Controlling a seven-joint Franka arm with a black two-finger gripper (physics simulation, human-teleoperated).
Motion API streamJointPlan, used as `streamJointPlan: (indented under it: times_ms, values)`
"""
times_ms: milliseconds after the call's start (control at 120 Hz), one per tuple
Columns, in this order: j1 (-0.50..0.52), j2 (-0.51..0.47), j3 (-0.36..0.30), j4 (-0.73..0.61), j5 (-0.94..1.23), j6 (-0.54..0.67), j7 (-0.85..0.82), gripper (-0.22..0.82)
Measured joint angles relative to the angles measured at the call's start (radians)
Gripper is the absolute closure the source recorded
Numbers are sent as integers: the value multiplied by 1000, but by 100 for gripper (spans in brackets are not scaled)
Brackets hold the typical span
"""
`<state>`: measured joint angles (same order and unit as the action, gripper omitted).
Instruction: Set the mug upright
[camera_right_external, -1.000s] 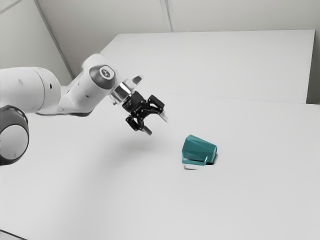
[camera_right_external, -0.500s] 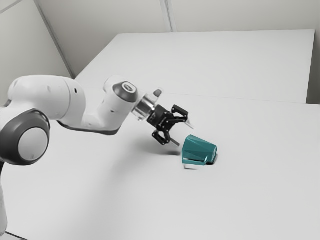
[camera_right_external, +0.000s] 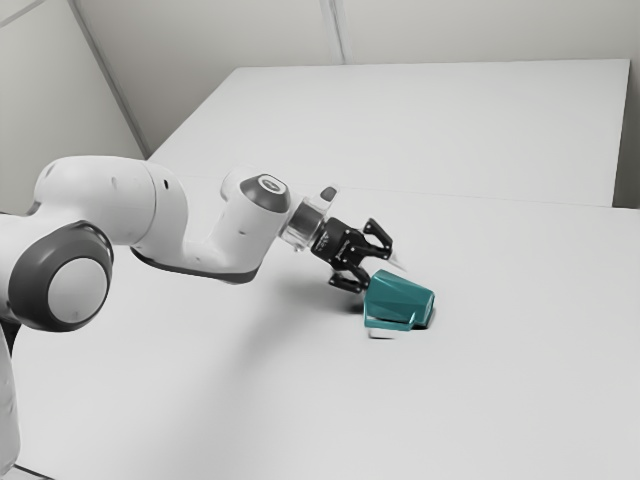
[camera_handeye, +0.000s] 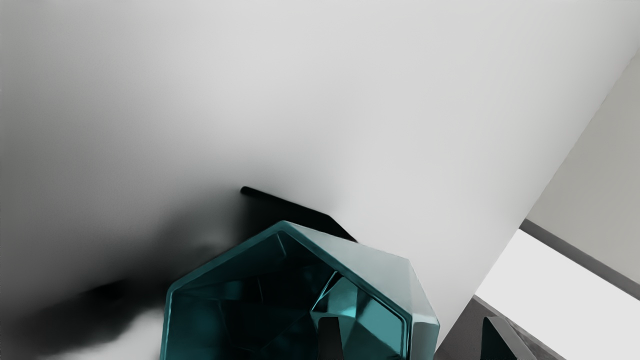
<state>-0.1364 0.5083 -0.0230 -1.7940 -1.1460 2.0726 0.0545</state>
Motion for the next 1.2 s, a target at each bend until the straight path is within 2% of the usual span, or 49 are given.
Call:
streamJointPlan:
  times_ms: [75, 167, 433, 567, 675, 983, 1200]
  values:
    - [0, -1, 0, 0, 0, 7, -2, 54]
    - [0, -1, 0, 1, 1, 12, -4, 64]
    - [-1, -1, -33, 21, 5, 46, -17, 76]
    - [-6, -10, -46, 27, 21, 63, -32, 78]
    - [-19, -55, -47, 28, 109, 80, -54, 78]
    - [-23, -197, -26, 13, 602, 107, -131, 78]
    - [-21, -316, -11, -67, 967, 102, -169, 79]
